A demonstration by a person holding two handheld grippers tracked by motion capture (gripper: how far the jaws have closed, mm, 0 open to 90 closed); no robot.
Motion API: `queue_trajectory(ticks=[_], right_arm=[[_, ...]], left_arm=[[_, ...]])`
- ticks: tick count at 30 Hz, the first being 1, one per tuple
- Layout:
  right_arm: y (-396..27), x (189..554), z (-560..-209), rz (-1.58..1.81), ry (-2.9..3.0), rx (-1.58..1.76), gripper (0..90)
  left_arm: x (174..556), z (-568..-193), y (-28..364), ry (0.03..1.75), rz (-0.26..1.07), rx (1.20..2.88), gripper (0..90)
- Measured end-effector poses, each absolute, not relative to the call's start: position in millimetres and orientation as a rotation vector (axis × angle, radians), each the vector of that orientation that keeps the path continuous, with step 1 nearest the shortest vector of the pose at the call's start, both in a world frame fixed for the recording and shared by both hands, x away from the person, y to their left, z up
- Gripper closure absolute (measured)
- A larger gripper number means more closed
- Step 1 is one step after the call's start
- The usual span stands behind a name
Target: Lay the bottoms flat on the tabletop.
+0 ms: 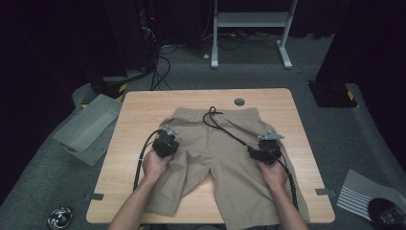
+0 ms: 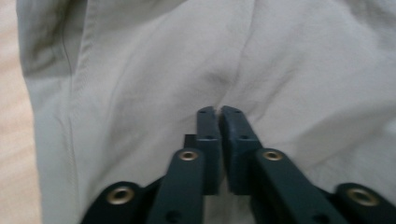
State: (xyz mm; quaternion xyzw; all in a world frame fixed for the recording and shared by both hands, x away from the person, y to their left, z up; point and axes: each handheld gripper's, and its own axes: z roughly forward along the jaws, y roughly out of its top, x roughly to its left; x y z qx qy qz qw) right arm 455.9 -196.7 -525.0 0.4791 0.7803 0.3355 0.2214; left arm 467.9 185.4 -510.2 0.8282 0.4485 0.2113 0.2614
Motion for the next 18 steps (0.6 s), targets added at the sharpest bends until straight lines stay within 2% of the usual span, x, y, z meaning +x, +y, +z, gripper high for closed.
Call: queue_trajectory(ticks=[3, 7, 9, 12, 14, 18], right_arm=[[-196.2, 460.2, -524.9, 0.924, 2.149, 1.335, 39.1], [-197.5, 469.1, -524.9, 0.919, 2.13, 1.357, 39.2], [-198.0, 471.8, -524.9, 0.915, 2.123, 1.366, 39.2], [-198.5, 473.0, -524.9, 0.913, 2.118, 1.367, 39.3], [-198.4, 473.0, -524.9, 0.913, 2.118, 1.368, 39.3], [-198.4, 472.9, -525.0, 0.912, 2.117, 1.365, 39.3]], left_arm=[[486.0, -508.9, 176.9, 1.229, 0.6, 2.265, 88.6], [506.4, -506.8, 174.4, 1.274, 0.561, 2.253, 87.9], [506.2, -505.8, 174.7, 1.29, 0.562, 2.237, 80.0], [491.5, -498.4, 176.6, 1.265, 0.528, 2.185, 55.1], [477.0, -491.9, 177.4, 1.238, 0.521, 2.189, 48.5], [446.3, -477.9, 184.4, 1.202, 0.522, 2.161, 43.9]])
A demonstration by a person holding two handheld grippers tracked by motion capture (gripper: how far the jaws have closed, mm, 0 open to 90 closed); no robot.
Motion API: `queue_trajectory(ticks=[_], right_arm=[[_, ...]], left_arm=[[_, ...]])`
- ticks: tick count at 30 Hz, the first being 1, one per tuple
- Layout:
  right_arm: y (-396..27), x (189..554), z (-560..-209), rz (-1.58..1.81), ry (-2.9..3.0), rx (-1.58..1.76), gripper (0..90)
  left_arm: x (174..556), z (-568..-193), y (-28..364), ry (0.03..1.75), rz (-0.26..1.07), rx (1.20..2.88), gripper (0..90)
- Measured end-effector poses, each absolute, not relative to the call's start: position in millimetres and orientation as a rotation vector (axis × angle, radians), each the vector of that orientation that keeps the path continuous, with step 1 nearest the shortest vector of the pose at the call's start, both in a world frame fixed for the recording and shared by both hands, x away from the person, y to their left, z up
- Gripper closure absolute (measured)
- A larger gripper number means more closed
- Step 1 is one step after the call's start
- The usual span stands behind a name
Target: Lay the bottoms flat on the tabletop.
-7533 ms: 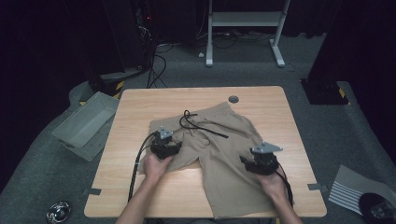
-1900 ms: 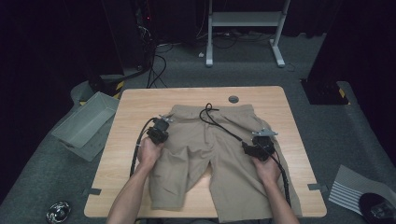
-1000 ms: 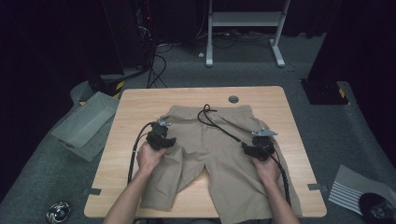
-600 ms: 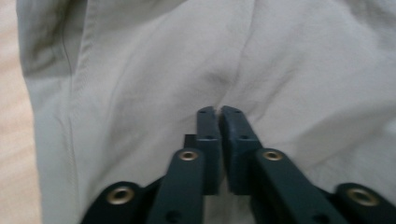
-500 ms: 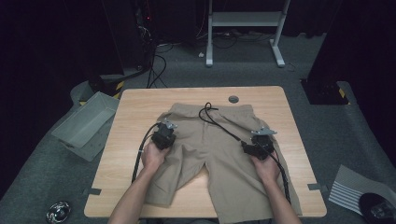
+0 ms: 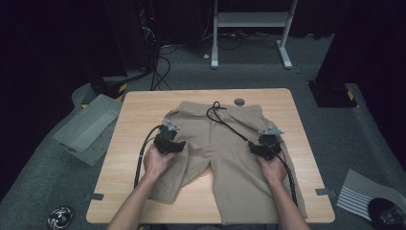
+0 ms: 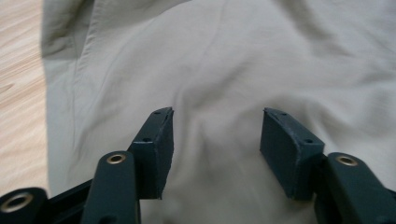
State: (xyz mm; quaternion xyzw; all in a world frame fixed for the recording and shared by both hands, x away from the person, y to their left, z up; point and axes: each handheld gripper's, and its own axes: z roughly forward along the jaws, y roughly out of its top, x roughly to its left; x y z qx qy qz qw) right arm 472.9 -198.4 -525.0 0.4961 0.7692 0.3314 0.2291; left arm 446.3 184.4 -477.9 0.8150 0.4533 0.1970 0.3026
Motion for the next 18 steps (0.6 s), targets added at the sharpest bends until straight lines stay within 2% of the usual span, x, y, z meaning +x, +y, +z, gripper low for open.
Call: queue_trajectory(ticks=[4, 9, 13, 14, 18], right_arm=[[-198.1, 472.7, -524.9, 0.911, 2.117, 1.365, 39.3], [-198.1, 472.6, -524.9, 0.911, 2.117, 1.365, 39.3], [-198.1, 472.6, -524.9, 0.912, 2.117, 1.366, 39.3], [-198.1, 472.6, -524.9, 0.912, 2.117, 1.366, 39.3], [-198.1, 472.4, -524.9, 0.911, 2.118, 1.365, 39.2]], left_arm=[[413.2, -470.6, 190.6, 1.193, 0.469, 2.094, 41.9], [375.2, -480.1, 180.9, 1.14, 0.383, 2.137, 41.3], [362.3, -492.3, 169.7, 1.112, 0.399, 2.203, 43.4], [361.4, -494.7, 167.6, 1.109, 0.414, 2.22, 47.7], [365.3, -496.5, 168.0, 1.085, 0.391, 2.238, 80.2]])
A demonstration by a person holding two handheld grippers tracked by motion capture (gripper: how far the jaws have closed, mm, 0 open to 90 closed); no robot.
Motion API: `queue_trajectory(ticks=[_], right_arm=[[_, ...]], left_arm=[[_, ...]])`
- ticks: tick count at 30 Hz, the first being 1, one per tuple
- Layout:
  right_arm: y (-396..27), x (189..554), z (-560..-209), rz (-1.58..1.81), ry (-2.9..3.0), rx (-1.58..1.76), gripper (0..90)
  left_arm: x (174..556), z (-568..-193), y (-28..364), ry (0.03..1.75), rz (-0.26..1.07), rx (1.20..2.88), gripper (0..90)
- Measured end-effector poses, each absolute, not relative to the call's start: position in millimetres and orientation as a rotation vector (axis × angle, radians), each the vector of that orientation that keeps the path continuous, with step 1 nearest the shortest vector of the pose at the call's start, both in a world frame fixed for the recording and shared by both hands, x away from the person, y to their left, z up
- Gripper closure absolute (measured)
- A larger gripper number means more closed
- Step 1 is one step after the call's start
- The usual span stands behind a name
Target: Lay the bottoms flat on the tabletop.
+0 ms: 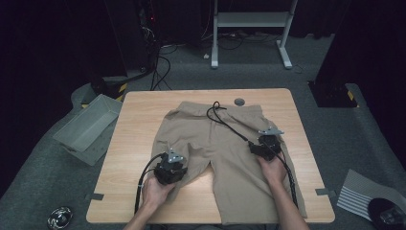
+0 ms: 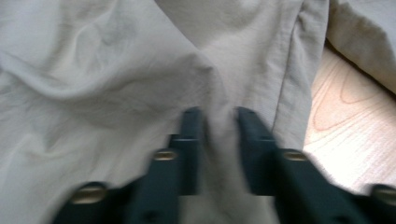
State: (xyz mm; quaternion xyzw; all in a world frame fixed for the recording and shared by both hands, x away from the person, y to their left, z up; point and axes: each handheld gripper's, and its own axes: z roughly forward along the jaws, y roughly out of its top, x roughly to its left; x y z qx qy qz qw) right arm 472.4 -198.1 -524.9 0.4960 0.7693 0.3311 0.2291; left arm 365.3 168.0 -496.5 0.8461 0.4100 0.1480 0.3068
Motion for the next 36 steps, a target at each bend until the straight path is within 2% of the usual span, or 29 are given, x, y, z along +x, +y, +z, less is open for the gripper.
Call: queue_trajectory(ticks=[2, 5, 14, 18, 22, 25, 27, 28, 32, 36], right_arm=[[-198.2, 472.3, -524.9, 0.911, 2.118, 1.363, 39.2], [-198.1, 472.1, -524.8, 0.911, 2.118, 1.366, 39.3], [-198.2, 472.1, -524.8, 0.91, 2.118, 1.366, 39.2], [-198.2, 472.2, -524.9, 0.912, 2.118, 1.366, 39.2], [-198.2, 472.2, -524.9, 0.911, 2.119, 1.365, 39.2], [-198.2, 472.1, -524.8, 0.911, 2.119, 1.366, 39.3], [-198.2, 472.2, -524.9, 0.912, 2.119, 1.366, 39.2], [-198.3, 472.2, -524.9, 0.912, 2.119, 1.366, 39.2], [-198.3, 472.1, -524.8, 0.912, 2.12, 1.366, 39.2], [-198.3, 472.1, -524.9, 0.912, 2.12, 1.365, 39.2]], left_arm=[[368.4, -493.3, 170.5, 1.075, 0.402, 2.235, 87.0], [373.5, -487.0, 176.2, 1.083, 0.431, 2.225, 88.7], [400.2, -478.3, 203.6, 1.176, 0.475, 2.165, 88.5], [416.0, -485.5, 213.3, 1.241, 0.524, 2.175, 86.0], [433.6, -501.7, 220.9, 1.311, 0.516, 2.208, 84.3], [443.2, -505.3, 221.8, 1.339, 0.535, 2.207, 79.4], [443.1, -501.9, 218.4, 1.345, 0.575, 2.212, 72.5], [440.5, -498.9, 217.0, 1.339, 0.584, 2.206, 66.1], [419.4, -484.7, 212.9, 1.291, 0.559, 2.182, 48.3], [390.3, -479.8, 209.2, 1.249, 0.526, 2.162, 42.2]])
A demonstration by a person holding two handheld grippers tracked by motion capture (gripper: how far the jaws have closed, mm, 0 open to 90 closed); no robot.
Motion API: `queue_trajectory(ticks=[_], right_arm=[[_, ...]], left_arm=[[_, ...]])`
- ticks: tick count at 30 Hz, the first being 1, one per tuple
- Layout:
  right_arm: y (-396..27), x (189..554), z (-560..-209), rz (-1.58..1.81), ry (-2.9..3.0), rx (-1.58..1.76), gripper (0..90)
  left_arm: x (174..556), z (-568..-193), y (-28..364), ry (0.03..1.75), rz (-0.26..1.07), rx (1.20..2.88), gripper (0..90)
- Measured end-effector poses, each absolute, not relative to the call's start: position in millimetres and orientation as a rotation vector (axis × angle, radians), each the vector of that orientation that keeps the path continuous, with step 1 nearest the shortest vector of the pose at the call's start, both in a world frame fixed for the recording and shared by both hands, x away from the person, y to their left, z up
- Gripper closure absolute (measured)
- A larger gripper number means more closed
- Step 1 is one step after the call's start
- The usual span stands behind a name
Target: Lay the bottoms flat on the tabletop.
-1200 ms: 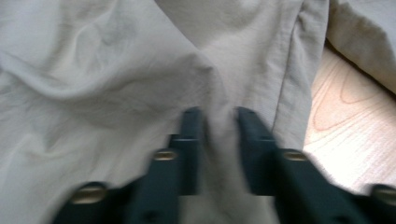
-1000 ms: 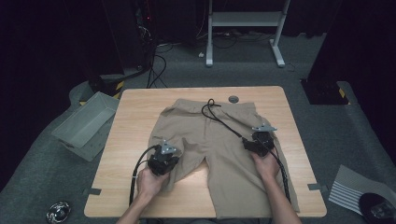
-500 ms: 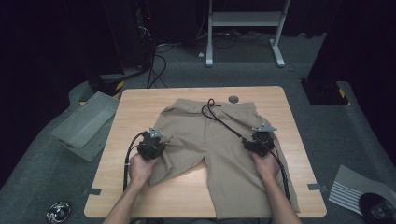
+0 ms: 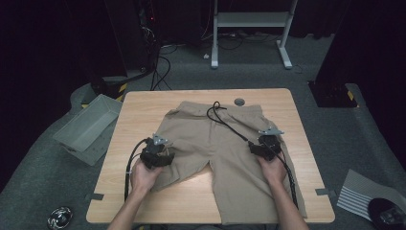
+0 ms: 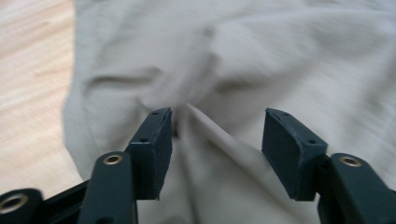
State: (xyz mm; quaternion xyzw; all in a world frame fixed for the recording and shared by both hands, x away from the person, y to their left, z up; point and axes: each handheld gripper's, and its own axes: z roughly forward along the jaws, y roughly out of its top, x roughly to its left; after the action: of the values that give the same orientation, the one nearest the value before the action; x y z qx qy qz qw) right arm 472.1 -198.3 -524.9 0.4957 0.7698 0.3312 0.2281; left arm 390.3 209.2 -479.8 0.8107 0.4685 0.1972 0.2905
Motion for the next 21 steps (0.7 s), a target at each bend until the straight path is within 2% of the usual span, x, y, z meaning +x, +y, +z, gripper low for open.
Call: queue_trajectory(ticks=[3, 6, 8, 11, 14, 18, 21], right_arm=[[-198.4, 472.2, -524.8, 0.911, 2.122, 1.361, 39.2], [-198.3, 472.1, -524.9, 0.912, 2.123, 1.358, 39.2], [-198.3, 472.1, -524.9, 0.912, 2.123, 1.358, 39.2], [-198.2, 472.0, -524.9, 0.911, 2.123, 1.358, 39.2], [-198.3, 472.2, -524.9, 0.914, 2.124, 1.361, 39.3], [-198.8, 475.2, -524.8, 0.919, 2.132, 1.352, 39.6], [-201.1, 484.7, -524.8, 0.912, 2.121, 1.36, 39.6]], left_arm=[[375.4, -488.1, 204.5, 1.227, 0.5, 2.19, 41.6], [376.9, -501.5, 201.8, 1.239, 0.493, 2.223, 43.9], [382.3, -509.0, 201.2, 1.24, 0.48, 2.223, 49.4], [392.9, -512.1, 202.0, 1.223, 0.47, 2.173, 65.8], [405.4, -512.0, 195.8, 1.191, 0.503, 2.195, 76.1], [426.3, -511.7, 184.8, 1.179, 0.542, 2.221, 84.2], [445.9, -511.0, 178.4, 1.192, 0.547, 2.223, 85.8]])
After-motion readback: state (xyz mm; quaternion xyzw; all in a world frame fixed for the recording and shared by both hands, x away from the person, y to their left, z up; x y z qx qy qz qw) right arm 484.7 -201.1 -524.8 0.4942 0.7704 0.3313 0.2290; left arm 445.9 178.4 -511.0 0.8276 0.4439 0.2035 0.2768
